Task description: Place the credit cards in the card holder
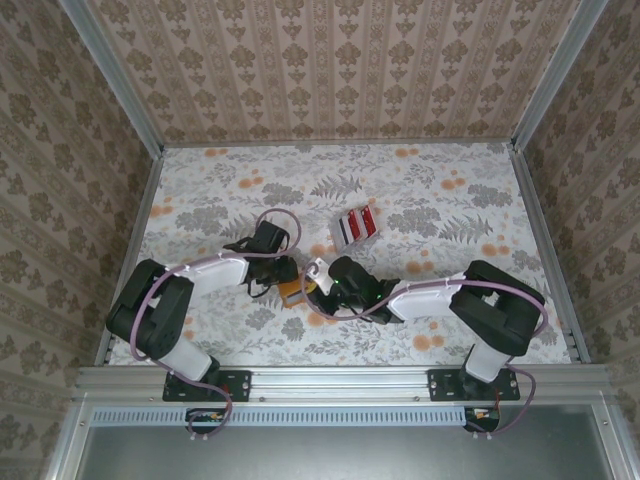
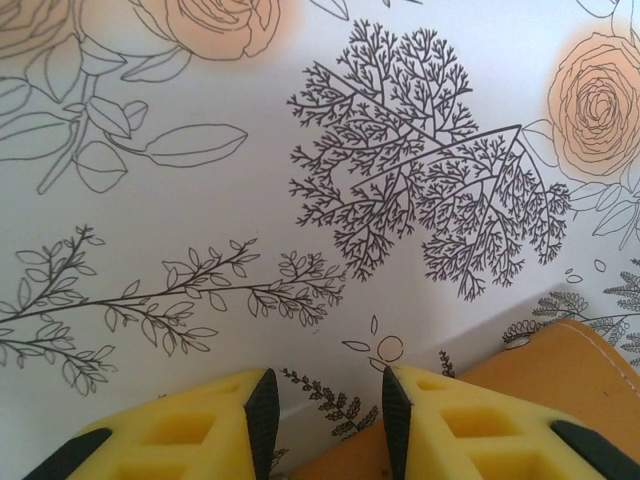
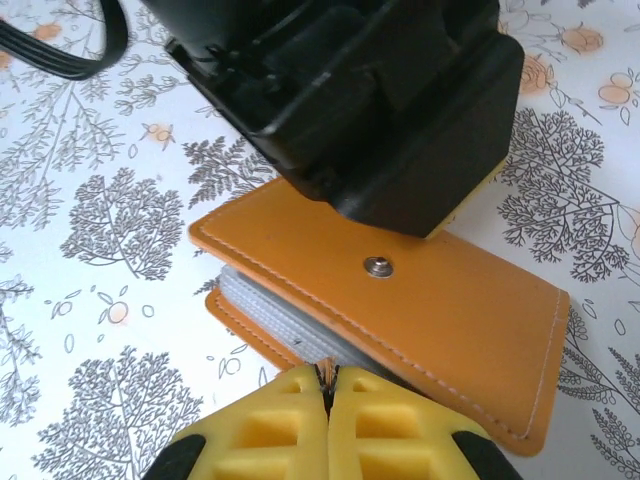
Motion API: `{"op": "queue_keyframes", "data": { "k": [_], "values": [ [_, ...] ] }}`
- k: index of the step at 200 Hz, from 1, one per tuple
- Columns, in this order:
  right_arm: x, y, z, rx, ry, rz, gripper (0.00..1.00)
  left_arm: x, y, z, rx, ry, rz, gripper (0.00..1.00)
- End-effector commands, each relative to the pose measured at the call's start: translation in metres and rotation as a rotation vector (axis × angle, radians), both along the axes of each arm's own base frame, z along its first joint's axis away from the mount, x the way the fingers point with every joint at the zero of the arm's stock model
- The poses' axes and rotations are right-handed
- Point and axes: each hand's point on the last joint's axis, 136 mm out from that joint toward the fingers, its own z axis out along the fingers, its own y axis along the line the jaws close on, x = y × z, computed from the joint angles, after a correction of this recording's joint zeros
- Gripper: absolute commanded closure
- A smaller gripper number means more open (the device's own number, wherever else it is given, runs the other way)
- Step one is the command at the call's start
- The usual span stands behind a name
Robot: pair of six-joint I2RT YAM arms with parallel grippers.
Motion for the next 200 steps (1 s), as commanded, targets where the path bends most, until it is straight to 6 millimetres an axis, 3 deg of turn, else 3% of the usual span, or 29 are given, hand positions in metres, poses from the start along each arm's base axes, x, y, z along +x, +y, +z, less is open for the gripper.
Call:
{"op": "queue_keyframes", "data": {
  "k": [1, 103, 145, 200],
  "values": [
    [-0.002, 0.007, 0.022, 0.054, -0.076, 0.038, 0.95, -0.012, -0.011, -0.017, -0.014, 0.071, -0.036, 0.63],
    [0.001, 0.031, 0.022, 0.046, -0.021, 0.093, 0.93, -0.020, -0.011, -0.023, -0.006, 0.084, -0.038, 0.63],
    [0.009, 0.040, 0.007, 0.069, 0.156, 0.107, 0.92, -0.023, -0.010, -0.025, 0.005, 0.090, -0.039, 0.63],
    [0.017, 0.035, -0.015, 0.125, 0.374, 0.087, 0.90, -0.024, -0.005, -0.024, 0.029, 0.083, -0.035, 0.63]
  ]
}}
